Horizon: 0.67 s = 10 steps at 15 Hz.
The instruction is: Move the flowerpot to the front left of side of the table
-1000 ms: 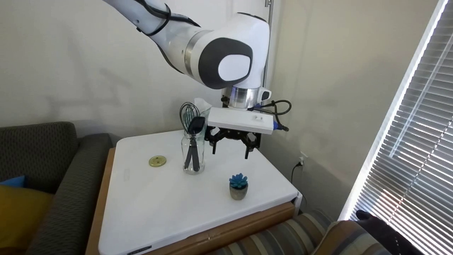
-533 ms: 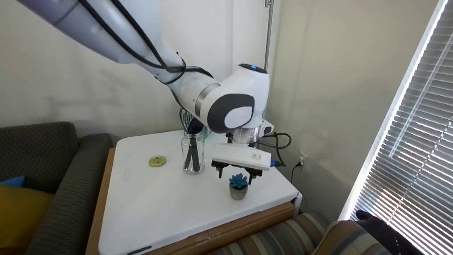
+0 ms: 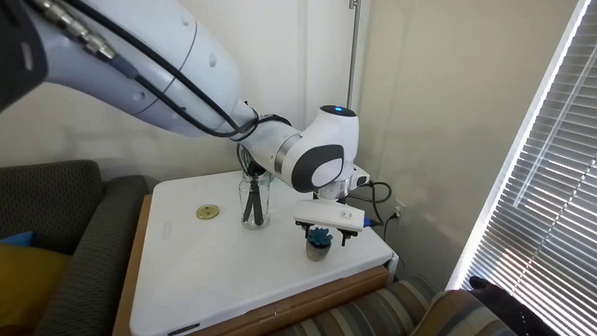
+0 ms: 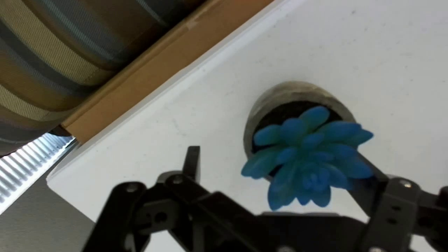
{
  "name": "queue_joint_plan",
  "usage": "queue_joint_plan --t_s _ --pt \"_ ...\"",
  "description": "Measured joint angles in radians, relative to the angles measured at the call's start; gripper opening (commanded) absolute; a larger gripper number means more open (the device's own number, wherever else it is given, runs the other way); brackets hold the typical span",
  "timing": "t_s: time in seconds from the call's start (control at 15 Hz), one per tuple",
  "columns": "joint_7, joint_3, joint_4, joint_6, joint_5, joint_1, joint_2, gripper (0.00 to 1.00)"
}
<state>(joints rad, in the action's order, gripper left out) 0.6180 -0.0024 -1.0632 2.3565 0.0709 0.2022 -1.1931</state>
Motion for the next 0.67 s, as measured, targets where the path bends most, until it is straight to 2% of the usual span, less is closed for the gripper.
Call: queue_joint_plan --t_s 0.2,0.67 --pt "-0.024 0.006 0.1 -0.053 -0.006 -0.001 -0.057 1.0" --pt "-0.06 0.025 0.223 -0.347 -0.006 0.002 -0.118 1.0"
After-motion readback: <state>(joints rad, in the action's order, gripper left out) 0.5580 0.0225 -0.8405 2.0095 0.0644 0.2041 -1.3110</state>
